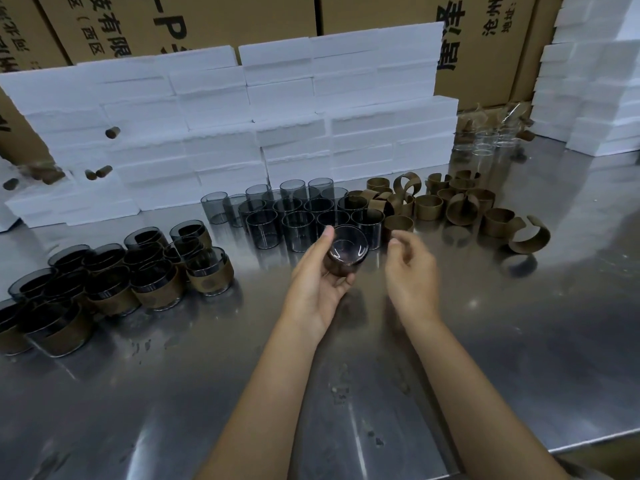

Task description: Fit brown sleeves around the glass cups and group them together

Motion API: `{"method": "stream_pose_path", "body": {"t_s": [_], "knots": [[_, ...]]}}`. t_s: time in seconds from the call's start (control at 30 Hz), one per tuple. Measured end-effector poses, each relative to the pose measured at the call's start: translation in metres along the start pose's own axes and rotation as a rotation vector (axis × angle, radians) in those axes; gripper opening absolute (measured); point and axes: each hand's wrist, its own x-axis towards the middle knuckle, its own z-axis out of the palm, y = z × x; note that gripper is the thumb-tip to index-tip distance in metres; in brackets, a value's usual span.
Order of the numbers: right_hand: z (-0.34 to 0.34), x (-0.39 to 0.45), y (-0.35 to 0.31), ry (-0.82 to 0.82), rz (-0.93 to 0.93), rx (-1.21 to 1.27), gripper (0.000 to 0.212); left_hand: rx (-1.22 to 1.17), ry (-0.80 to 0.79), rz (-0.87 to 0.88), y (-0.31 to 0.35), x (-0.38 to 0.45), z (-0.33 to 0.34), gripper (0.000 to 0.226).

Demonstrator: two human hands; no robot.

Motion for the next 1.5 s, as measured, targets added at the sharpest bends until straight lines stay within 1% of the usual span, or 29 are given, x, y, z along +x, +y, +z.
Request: {"method": "stream_pose_path", "body": {"t_s": [0.1, 0.2, 0.3, 0.43, 0.53, 0.6, 0.67, 0.7, 0.77, 0.8, 0.87, 0.9, 0.93, 1.0, 1.03, 1.1, 1.23, 1.33, 1.4, 1.47, 1.5], "knots": [[-0.007, 0.03, 0.005, -0.068, 0.0, -0.317, 0.05, -0.096, 0.02, -0.041, 0.001, 0.007, -0.004, 0.038], [-0.009, 0.054, 0.005, -0.17, -0.015, -0.529, 0.059, -0.143, 0.02, -0.063, 0.001, 0.011, -0.006, 0.042], [-0.006, 0.069, 0.008, -0.239, -0.032, -0.653, 0.054, -0.146, 0.003, -0.066, 0.001, 0.012, -0.007, 0.044], [-0.005, 0.079, 0.015, -0.247, -0.053, -0.738, 0.031, -0.154, -0.001, -0.071, 0.002, 0.012, -0.009, 0.044], [-0.011, 0.076, 0.018, -0.182, -0.047, -0.658, 0.01, -0.158, -0.005, -0.076, 0.002, 0.012, -0.008, 0.045], [-0.018, 0.071, 0.017, -0.13, -0.048, -0.525, 0.015, -0.154, -0.008, -0.075, 0.002, 0.011, -0.008, 0.043], [-0.025, 0.062, 0.011, -0.052, -0.068, -0.371, 0.012, -0.144, -0.009, -0.071, 0.003, 0.009, -0.006, 0.041], [-0.028, 0.055, 0.007, -0.037, -0.074, -0.3, 0.02, -0.137, -0.009, -0.067, 0.003, 0.008, -0.006, 0.039], [-0.032, 0.042, -0.004, -0.054, -0.037, -0.144, 0.036, -0.104, -0.012, -0.048, 0.004, 0.007, -0.005, 0.035], [-0.032, 0.034, -0.012, -0.073, 0.008, -0.05, 0.039, -0.078, -0.016, -0.032, 0.004, 0.006, -0.005, 0.033], [-0.03, 0.021, -0.024, -0.152, 0.126, 0.172, 0.037, -0.02, -0.025, 0.005, 0.003, 0.004, -0.003, 0.034], [-0.027, 0.017, -0.027, -0.218, 0.182, 0.248, 0.035, 0.008, -0.032, 0.024, 0.003, 0.003, -0.002, 0.036], [-0.024, 0.011, -0.031, -0.288, 0.219, 0.268, 0.036, 0.04, -0.039, 0.042, 0.003, 0.002, -0.002, 0.037], [-0.016, 0.003, -0.03, -0.372, 0.218, 0.176, 0.047, 0.116, -0.055, 0.074, 0.003, -0.001, -0.001, 0.044], [-0.013, 0.0, -0.028, -0.371, 0.185, 0.11, 0.052, 0.151, -0.062, 0.086, 0.003, -0.002, -0.001, 0.051], [-0.01, -0.002, -0.026, -0.308, 0.12, 0.022, 0.058, 0.189, -0.087, 0.108, 0.003, -0.003, -0.002, 0.063], [-0.006, -0.004, -0.026, -0.214, 0.014, -0.01, 0.06, 0.233, -0.14, 0.15, -0.001, -0.003, 0.0, 0.076], [-0.004, -0.005, -0.025, -0.2, -0.055, -0.049, 0.062, 0.24, -0.122, 0.165, -0.002, -0.001, 0.0, 0.075], [-0.003, -0.003, -0.024, -0.198, -0.068, -0.07, 0.061, 0.215, -0.101, 0.165, -0.001, -0.001, -0.001, 0.068], [0.0, -0.001, -0.023, -0.236, -0.005, -0.032, 0.057, 0.182, -0.092, 0.155, 0.0, -0.002, -0.001, 0.06], [0.002, 0.0, -0.022, -0.284, 0.054, 0.006, 0.057, 0.17, -0.091, 0.143, 0.001, -0.003, -0.001, 0.058]]}}
